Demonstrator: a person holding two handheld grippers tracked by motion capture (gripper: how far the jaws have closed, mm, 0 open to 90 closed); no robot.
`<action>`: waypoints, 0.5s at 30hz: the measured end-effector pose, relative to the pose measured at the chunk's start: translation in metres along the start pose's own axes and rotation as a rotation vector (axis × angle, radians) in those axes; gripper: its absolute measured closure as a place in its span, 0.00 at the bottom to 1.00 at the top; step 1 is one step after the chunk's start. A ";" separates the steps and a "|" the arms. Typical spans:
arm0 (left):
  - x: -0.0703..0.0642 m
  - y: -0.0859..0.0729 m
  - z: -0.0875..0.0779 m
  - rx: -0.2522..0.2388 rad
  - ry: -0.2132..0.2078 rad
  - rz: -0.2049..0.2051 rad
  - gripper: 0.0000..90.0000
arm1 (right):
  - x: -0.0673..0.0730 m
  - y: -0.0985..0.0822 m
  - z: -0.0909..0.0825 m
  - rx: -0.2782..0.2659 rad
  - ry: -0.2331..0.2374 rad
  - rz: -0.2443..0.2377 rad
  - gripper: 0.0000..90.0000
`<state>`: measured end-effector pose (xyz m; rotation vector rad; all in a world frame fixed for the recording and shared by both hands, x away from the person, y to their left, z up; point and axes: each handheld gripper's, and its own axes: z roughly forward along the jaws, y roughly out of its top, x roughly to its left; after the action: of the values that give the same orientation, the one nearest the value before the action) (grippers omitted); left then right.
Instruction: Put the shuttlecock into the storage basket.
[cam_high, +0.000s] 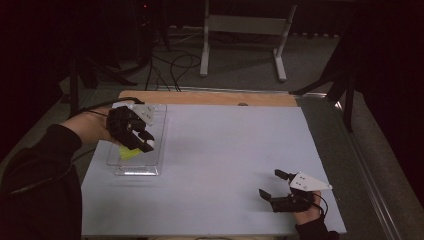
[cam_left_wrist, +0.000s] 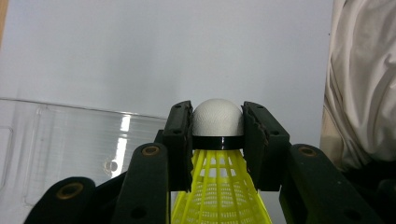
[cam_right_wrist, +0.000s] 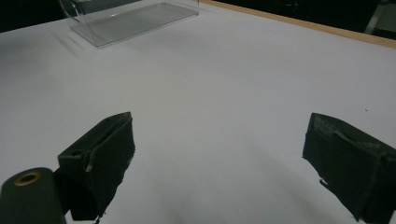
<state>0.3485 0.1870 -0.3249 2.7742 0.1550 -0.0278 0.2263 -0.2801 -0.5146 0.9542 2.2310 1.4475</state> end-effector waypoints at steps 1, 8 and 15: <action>0.001 -0.001 0.000 0.003 0.002 -0.001 0.72 | 0.000 0.000 0.000 0.000 0.000 0.000 0.10; 0.014 -0.008 0.006 0.018 0.029 -0.019 0.72 | 0.000 0.000 0.000 -0.002 0.002 -0.001 0.10; 0.026 -0.018 0.021 0.038 0.056 -0.025 0.72 | 0.000 0.000 0.000 0.001 0.004 -0.001 0.10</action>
<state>0.3722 0.1990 -0.3515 2.8119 0.2053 0.0405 0.2260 -0.2799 -0.5147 0.9512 2.2353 1.4495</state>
